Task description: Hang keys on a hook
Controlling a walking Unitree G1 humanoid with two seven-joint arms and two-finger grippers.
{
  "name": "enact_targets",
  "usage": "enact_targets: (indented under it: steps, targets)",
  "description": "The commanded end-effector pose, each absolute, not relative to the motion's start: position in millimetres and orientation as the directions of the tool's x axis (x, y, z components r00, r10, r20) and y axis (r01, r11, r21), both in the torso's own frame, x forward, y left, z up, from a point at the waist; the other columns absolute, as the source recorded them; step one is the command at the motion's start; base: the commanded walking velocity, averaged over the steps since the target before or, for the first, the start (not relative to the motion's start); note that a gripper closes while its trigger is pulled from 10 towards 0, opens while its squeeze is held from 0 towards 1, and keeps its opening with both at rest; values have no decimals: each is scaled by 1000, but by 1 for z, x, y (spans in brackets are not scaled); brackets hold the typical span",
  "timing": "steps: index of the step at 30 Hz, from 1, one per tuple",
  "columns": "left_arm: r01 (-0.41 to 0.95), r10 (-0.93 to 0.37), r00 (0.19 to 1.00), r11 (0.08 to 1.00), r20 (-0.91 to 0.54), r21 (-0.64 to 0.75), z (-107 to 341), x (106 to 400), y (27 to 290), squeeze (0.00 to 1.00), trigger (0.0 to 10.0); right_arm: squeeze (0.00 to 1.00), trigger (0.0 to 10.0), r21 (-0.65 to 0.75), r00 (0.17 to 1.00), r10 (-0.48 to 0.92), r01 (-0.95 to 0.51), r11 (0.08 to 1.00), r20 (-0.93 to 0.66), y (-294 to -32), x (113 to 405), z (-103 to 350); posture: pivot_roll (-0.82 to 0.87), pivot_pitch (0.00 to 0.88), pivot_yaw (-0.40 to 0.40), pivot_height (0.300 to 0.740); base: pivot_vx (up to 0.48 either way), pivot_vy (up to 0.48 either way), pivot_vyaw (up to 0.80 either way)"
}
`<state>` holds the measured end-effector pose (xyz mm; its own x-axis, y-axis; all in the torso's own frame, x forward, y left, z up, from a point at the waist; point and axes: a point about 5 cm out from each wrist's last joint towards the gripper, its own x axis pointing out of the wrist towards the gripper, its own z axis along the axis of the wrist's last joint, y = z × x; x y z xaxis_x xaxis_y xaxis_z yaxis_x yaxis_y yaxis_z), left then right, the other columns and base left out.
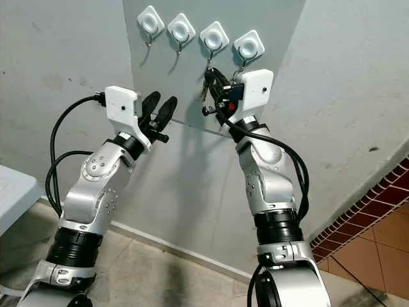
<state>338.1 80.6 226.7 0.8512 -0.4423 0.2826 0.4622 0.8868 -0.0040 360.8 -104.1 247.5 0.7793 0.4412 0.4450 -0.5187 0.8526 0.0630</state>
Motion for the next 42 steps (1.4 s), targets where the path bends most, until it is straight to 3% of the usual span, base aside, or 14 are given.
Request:
enact_targets:
  steps: [1, 22, 33, 42]
  targets:
    - [485, -465, 829, 875, 311, 14, 237, 336, 75, 0, 10000, 0, 10000, 71, 765, 427, -520, 851, 483, -106, 363, 260, 141, 31, -97, 740, 0, 0, 0]
    - [478, -453, 834, 878, 314, -5, 238, 336, 76, 0, 10000, 0, 10000, 88, 745, 439, -549, 831, 503, -101, 365, 267, 142, 36, -102, 740, 0, 0, 0]
    - [475, -447, 836, 880, 318, -13, 239, 337, 77, 0, 10000, 0, 10000, 252, 779, 388, -555, 793, 493, -103, 370, 268, 147, 41, -103, 740, 0, 0, 0]
    - [472, -442, 837, 881, 323, -17, 241, 337, 78, 0, 10000, 0, 10000, 384, 775, 386, -599, 703, 501, -102, 368, 263, 148, 46, -102, 740, 0, 0, 0]
